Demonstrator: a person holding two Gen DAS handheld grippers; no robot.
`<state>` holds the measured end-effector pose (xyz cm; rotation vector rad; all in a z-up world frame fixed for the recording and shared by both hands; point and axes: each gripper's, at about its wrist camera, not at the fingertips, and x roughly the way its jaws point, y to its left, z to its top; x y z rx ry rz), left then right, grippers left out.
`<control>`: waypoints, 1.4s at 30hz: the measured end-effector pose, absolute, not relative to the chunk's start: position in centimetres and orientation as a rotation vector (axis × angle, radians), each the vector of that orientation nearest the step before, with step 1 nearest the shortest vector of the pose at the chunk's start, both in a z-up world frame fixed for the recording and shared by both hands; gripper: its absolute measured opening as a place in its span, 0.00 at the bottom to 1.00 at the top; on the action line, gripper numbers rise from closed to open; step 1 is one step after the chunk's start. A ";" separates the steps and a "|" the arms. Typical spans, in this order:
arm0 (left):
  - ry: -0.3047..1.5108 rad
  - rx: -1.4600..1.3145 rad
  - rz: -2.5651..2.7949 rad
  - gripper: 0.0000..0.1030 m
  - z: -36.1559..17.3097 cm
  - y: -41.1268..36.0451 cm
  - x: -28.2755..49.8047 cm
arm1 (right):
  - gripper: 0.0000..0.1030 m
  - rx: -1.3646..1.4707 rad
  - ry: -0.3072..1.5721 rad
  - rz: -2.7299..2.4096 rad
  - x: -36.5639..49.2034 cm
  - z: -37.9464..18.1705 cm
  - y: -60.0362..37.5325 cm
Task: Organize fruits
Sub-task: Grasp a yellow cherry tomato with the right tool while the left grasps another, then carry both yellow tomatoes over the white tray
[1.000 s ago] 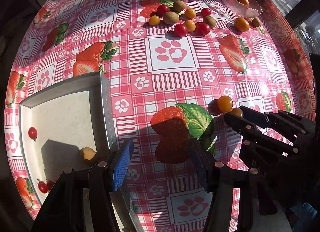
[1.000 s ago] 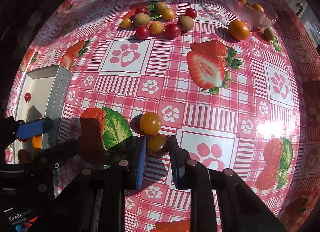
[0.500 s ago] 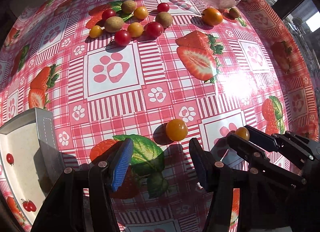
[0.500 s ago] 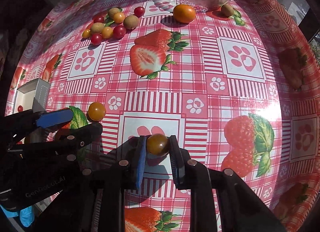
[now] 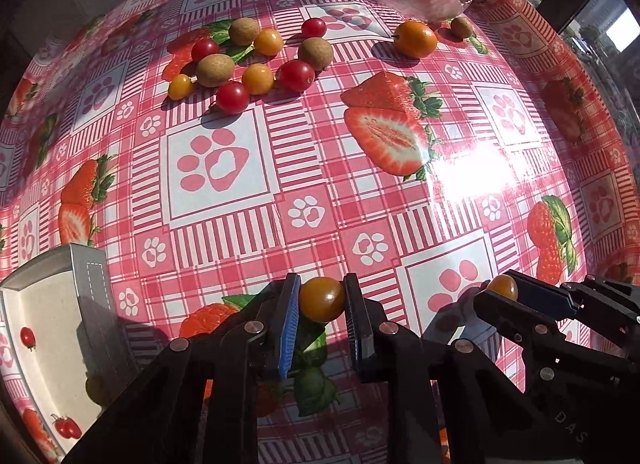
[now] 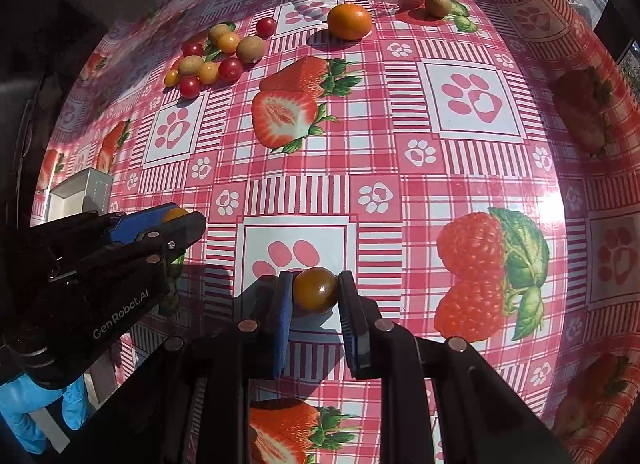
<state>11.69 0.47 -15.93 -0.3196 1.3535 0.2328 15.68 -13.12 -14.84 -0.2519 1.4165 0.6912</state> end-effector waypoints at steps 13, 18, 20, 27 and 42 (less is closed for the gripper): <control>1.300 -0.434 0.213 0.22 -11.2 2.8 5.4 | 0.24 -0.219 1.460 0.711 14.3 -12.4 -14.6; 1.288 -0.451 0.234 0.22 -10.1 3.7 2.3 | 0.24 -0.237 1.464 0.733 13.1 -11.4 -13.8; 1.280 -0.460 0.249 0.22 -9.6 4.0 1.4 | 0.24 -0.252 1.465 0.747 12.4 -11.0 -13.1; 1.249 -0.496 0.311 0.22 -8.1 6.3 -2.6 | 0.24 -0.315 1.451 0.814 9.7 -9.7 -10.3; 1.194 -0.547 0.443 0.22 -7.3 12.7 -9.1 | 0.24 -0.444 1.398 0.983 4.1 -7.6 -1.0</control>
